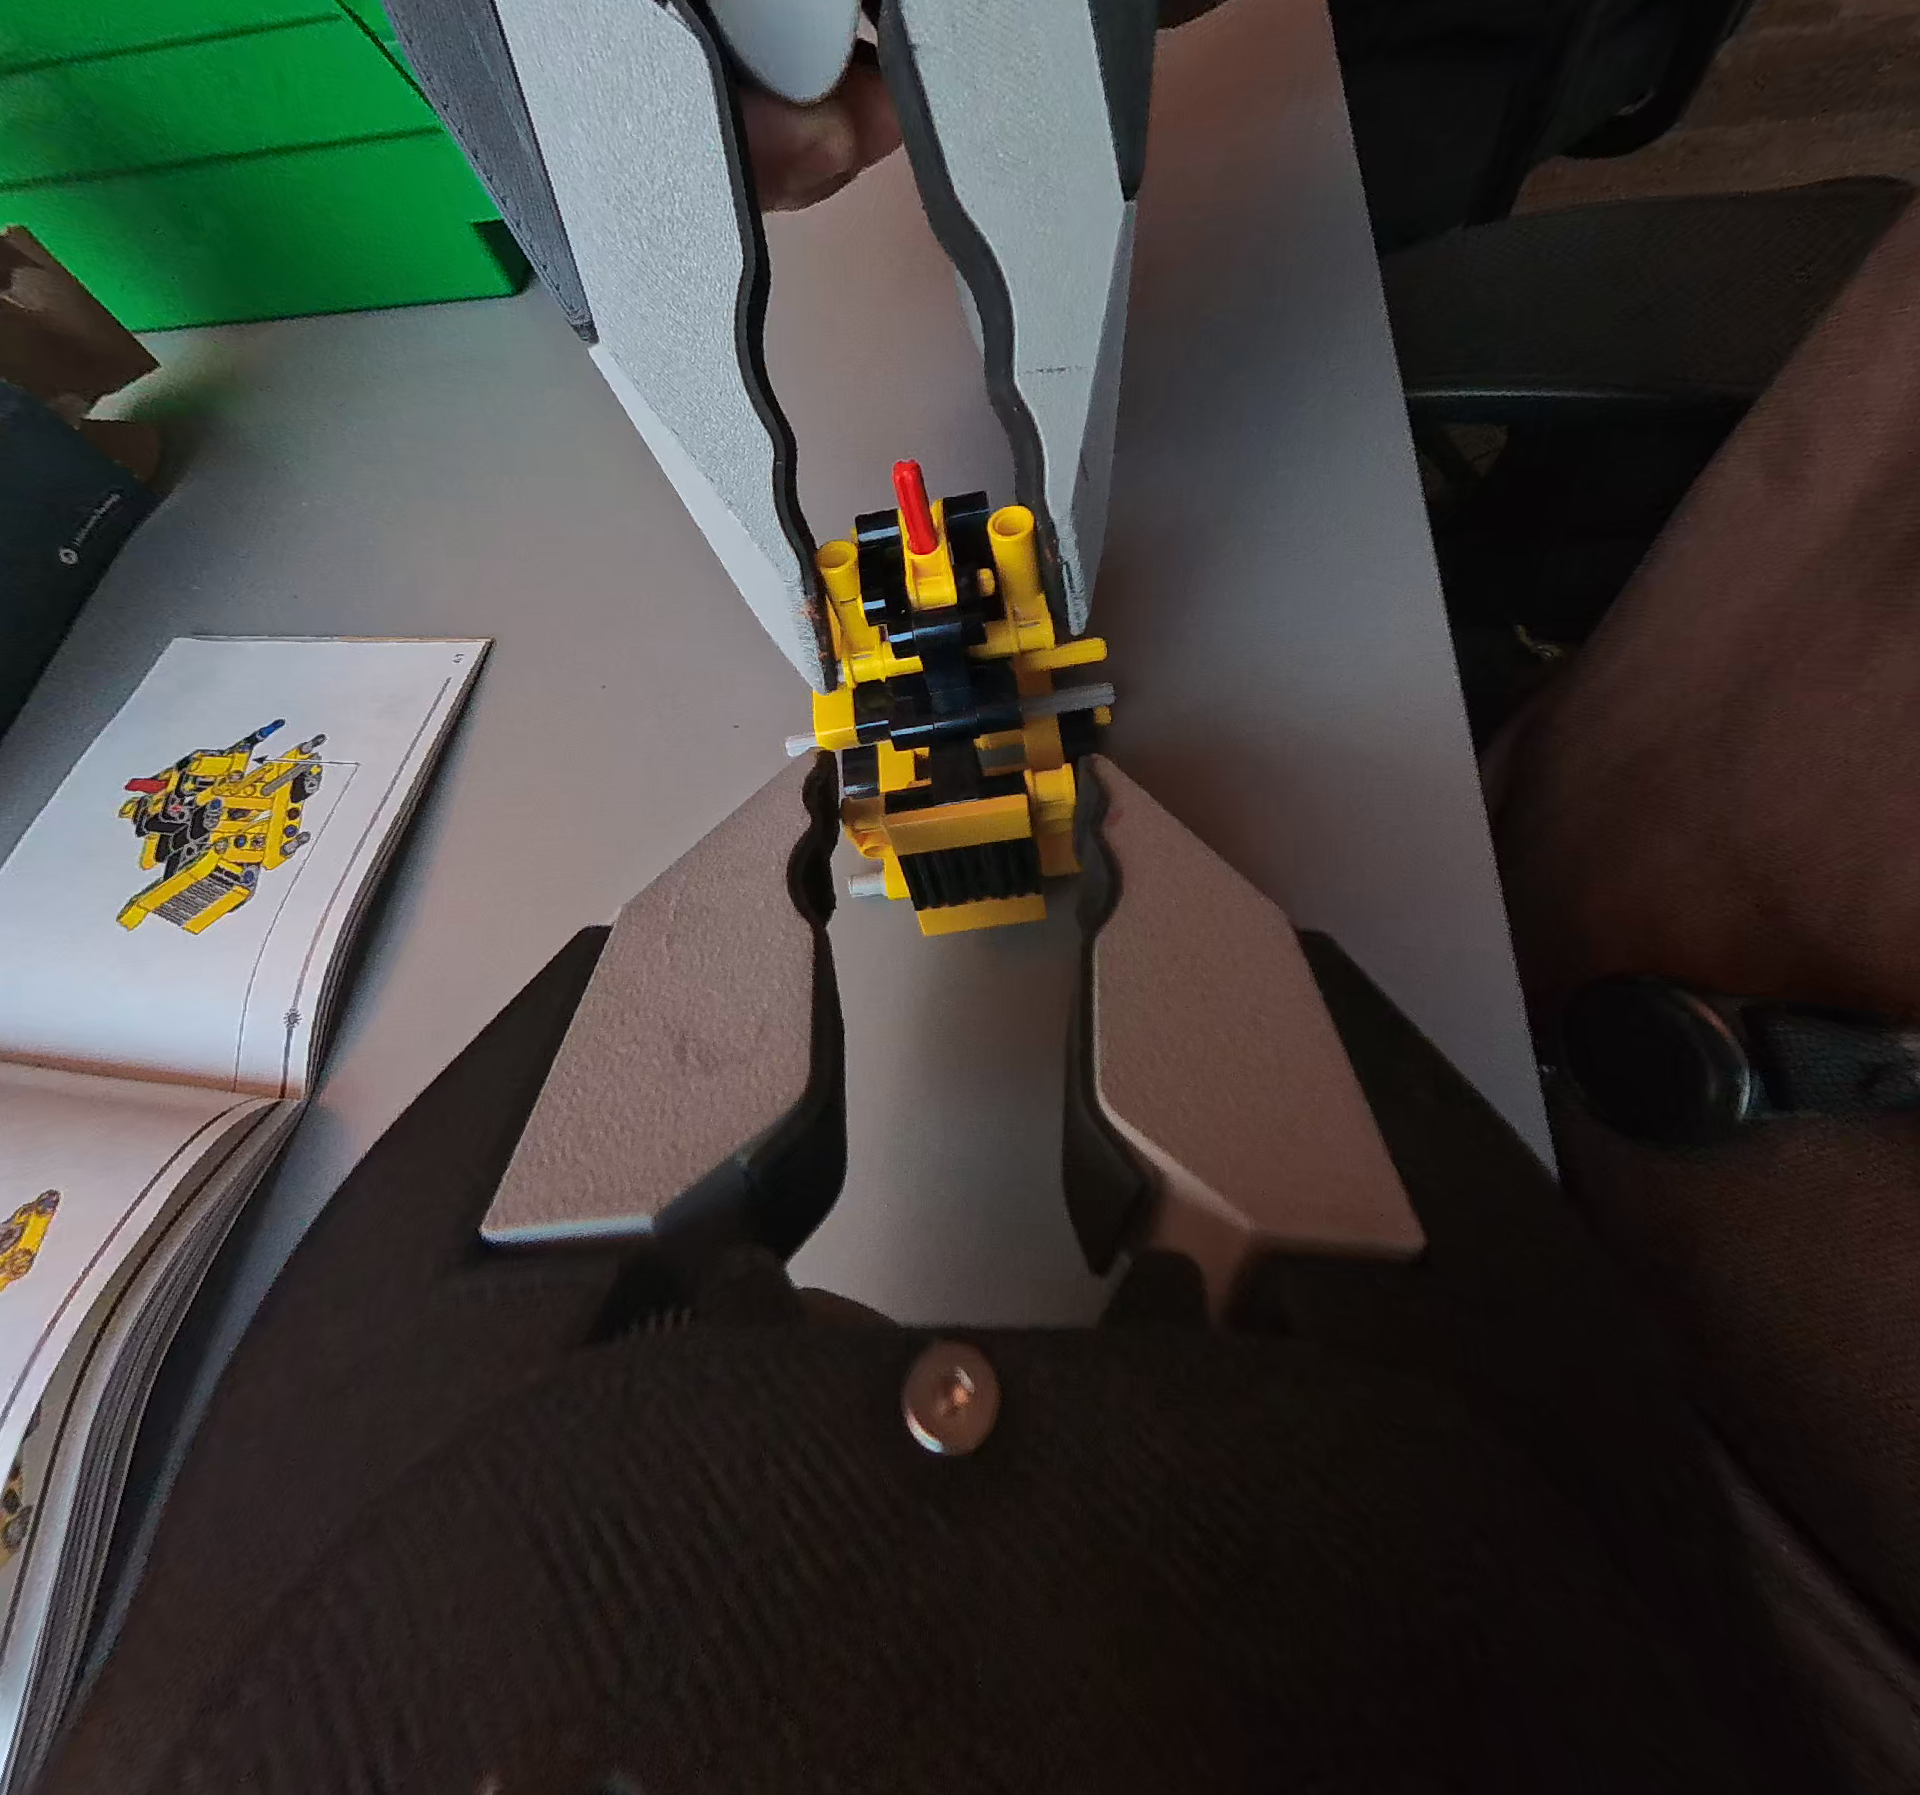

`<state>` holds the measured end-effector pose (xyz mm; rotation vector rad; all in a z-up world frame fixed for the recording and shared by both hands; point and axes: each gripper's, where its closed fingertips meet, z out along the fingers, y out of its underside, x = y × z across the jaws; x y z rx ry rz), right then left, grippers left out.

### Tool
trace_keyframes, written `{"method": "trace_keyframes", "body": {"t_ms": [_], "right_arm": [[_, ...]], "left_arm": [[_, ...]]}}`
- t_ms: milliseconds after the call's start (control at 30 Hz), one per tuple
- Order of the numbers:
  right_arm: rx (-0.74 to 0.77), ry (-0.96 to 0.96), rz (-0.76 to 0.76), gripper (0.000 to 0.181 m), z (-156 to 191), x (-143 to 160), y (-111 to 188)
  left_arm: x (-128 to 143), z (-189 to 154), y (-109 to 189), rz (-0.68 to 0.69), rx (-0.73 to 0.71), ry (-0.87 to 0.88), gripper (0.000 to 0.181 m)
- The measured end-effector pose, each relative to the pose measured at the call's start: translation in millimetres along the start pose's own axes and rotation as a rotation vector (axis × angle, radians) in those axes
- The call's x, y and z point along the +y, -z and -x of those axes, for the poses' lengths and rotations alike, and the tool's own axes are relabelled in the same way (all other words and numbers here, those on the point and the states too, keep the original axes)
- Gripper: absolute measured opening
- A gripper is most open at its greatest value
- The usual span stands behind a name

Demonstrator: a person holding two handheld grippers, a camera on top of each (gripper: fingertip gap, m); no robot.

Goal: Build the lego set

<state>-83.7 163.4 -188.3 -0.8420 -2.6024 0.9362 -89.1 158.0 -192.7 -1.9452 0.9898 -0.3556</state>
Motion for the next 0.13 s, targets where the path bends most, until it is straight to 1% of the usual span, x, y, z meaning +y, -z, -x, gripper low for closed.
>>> {"method": "trace_keyframes", "body": {"t_ms": [33,133], "right_arm": [[-0.001,-0.002,-0.005,0.041,-0.6,-0.1,-0.2],[0.005,0.003,-0.001,0.041,-1.1,0.0,-0.4]], "left_arm": [[0.0,0.4,0.2,0.000,0.000,0.004,0.043],[0.2,0.9,0.3,0.000,-0.005,0.003,0.043]]}}
